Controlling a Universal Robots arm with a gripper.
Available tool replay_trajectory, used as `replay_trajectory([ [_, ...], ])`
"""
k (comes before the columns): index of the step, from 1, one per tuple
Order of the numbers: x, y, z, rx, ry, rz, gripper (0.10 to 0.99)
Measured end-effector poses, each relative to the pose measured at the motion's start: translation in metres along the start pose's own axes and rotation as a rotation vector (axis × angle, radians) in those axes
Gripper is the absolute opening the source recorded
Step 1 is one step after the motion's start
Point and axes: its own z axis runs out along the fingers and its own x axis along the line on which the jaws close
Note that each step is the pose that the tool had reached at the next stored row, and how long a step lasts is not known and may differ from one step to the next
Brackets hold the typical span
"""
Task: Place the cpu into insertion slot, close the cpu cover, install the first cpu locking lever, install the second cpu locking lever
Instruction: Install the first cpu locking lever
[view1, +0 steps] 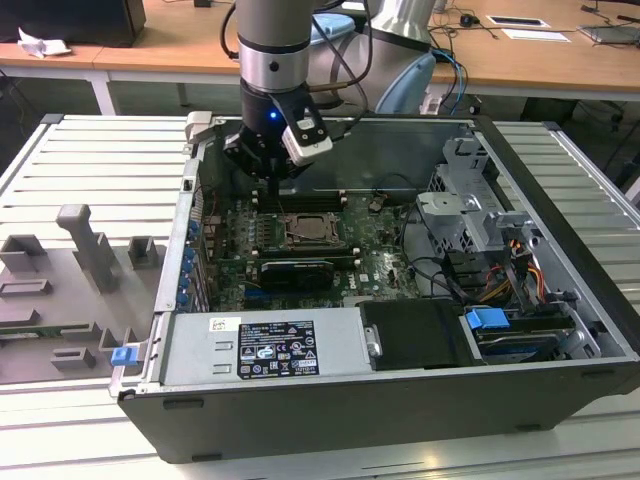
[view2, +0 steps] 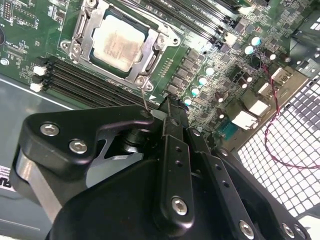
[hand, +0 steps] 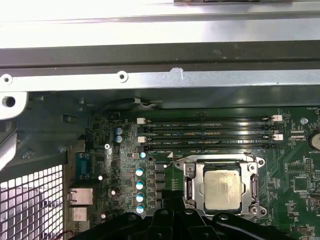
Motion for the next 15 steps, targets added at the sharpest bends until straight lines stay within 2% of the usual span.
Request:
replay_trajectory([
  [6,0.0058,-0.0002,0.0001,0.000,-0.0008,-0.001,0.106],
  [8,0.0111,-0.0001,0.0004,0.000,-0.0014,-0.002,0.106],
  [15,0.0129,0.0097,0.0016,0.000,-0.0066,-0.022,0.106],
])
